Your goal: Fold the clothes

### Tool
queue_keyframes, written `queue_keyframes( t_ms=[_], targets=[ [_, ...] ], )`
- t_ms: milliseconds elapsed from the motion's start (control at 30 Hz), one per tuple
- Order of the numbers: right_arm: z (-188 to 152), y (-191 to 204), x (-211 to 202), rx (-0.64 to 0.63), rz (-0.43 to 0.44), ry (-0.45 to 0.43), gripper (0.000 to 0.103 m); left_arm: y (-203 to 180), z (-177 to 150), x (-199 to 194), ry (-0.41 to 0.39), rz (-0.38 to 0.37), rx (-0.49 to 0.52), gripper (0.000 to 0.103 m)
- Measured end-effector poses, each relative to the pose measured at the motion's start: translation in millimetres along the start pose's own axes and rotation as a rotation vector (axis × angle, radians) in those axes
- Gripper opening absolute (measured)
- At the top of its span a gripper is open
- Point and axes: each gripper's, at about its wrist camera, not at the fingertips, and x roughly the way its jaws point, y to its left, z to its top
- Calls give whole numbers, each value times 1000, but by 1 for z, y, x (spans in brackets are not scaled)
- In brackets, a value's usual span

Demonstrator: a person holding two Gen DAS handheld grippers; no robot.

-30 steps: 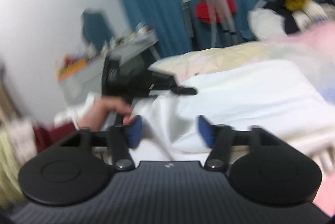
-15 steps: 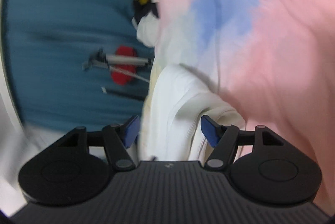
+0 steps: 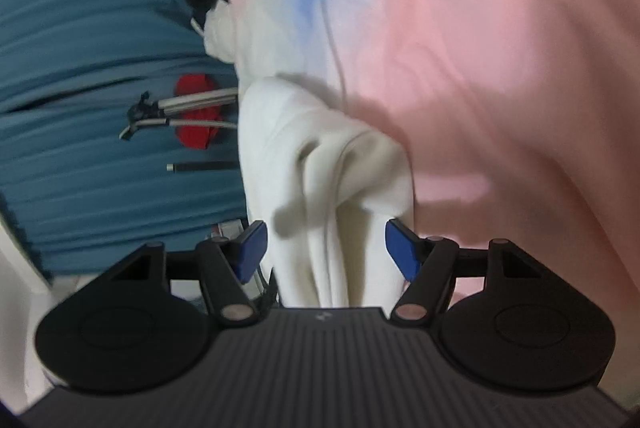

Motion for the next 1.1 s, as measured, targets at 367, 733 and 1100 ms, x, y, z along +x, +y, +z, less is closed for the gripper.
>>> queue_keyframes(
  t_ms=[367, 733, 1100],
  targets=[
    [-2, 14, 11, -63, -8, -95, 18, -11, -2, -6, -18, -1, 44, 14],
    [-10, 21, -2, -193, -130, -124, 18, -11, -6, 3, 5, 52, 59, 15],
    [-79, 74, -1, -660, -205, 2, 19, -29, -19, -26, -39, 123, 132, 24]
  ],
)
